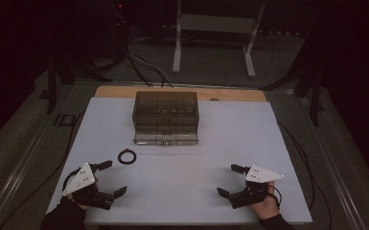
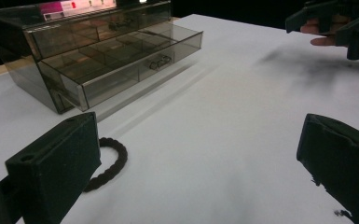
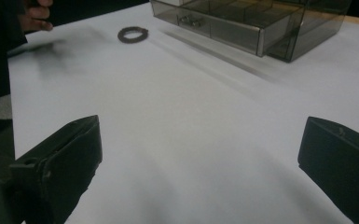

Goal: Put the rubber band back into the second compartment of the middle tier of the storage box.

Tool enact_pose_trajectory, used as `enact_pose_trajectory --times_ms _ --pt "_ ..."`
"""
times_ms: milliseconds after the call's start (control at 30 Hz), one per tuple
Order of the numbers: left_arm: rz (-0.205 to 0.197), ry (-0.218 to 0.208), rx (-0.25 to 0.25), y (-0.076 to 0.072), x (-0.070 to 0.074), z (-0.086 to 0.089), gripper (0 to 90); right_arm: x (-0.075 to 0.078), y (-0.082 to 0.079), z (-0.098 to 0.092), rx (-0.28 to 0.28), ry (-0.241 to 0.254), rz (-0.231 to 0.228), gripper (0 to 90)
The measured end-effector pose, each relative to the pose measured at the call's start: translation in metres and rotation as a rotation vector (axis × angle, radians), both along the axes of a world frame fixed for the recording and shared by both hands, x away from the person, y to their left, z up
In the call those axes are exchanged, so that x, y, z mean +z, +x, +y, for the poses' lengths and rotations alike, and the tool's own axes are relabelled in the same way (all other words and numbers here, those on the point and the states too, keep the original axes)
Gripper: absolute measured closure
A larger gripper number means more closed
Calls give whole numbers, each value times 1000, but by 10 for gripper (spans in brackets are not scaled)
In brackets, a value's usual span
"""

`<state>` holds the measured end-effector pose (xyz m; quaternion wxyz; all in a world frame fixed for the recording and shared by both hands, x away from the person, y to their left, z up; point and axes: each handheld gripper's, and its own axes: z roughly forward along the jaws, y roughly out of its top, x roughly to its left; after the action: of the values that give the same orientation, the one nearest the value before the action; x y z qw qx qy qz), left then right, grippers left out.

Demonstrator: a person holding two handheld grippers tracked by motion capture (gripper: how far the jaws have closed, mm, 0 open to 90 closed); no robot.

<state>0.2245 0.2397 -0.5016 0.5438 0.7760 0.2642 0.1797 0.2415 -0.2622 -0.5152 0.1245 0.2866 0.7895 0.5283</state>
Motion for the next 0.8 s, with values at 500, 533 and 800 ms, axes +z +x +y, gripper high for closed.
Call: enact_pose_trajectory --times_ms 500,533,800 --pt "52 26 -37 3 -5 -3 2 2 2 2 -10 -13 -6 0" --pt "54 26 -41 3 -5 -4 2 2 2 2 -10 -14 -5 0" --pt "59 38 -80 2 1 -7 2 5 0 3 -17 -9 -14 0"
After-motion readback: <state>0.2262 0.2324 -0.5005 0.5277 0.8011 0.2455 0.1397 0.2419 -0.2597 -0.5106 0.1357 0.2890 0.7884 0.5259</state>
